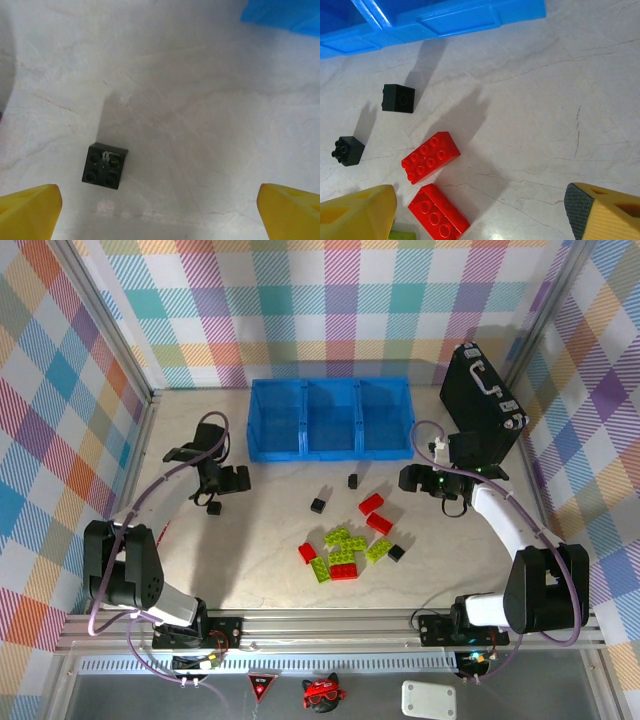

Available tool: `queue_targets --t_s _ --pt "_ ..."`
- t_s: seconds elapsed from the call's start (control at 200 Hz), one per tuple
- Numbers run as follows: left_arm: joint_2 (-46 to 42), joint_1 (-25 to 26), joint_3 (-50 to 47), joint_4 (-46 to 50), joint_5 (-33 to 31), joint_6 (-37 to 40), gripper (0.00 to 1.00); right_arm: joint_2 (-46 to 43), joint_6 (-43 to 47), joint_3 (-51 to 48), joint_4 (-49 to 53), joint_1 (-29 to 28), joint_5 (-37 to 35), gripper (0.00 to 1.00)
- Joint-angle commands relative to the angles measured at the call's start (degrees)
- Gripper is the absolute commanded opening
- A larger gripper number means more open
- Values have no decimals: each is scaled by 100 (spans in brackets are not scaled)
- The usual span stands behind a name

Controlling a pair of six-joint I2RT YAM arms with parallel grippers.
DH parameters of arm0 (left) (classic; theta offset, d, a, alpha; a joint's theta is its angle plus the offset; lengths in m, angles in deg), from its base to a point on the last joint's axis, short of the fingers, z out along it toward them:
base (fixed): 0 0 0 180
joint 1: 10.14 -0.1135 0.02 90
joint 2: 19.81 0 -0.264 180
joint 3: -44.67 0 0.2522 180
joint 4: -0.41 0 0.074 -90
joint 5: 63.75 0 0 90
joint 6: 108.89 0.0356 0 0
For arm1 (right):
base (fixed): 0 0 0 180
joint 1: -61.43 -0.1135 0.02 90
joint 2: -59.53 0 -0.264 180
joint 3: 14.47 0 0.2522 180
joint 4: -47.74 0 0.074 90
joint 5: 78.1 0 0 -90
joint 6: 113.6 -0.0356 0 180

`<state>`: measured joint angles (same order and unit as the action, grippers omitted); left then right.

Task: Sort the legos into containers by color
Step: Pick up the lego from the middle-left of the table.

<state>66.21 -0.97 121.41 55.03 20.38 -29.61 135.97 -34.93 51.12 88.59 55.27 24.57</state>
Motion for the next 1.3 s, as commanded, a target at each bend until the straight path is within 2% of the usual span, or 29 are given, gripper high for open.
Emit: queue_targets --t_s 0.0,0.12,0.205,0.28,0.435,0.66,0.795,0.94,1.095,1.295 --pt "121 -71 152 736 169 307 98 -72 71 -7 54 -21 230 89" --pt "382 -225 238 958 244 461 96 -145 85 36 92 -26 210 89" --pt "690 -533 378 1055 733 547 84 -204 88 10 77 -25 193 89" --pt "863 -764 457 1054 1034 556 80 -218 90 -9 77 -26 181 89" --pt "1018 -957 535 1048 791 562 79 -270 102 -46 70 -25 151 90" --pt "1319 -987 467 1204 360 650 64 -405 83 -54 68 -21 148 90" --pt "1490 -987 626 1161 366 607 54 -479 65 -80 29 -26 142 91" --pt "1691 -987 713 1031 455 510 54 -477 42 -59 44 -19 192 91" --pt "1842 -987 789 985 147 501 55 -481 50 -25 104 -20 175 92" --pt "2138 -986 855 917 189 519 56 -526 50 -2 146 -21 131 92"
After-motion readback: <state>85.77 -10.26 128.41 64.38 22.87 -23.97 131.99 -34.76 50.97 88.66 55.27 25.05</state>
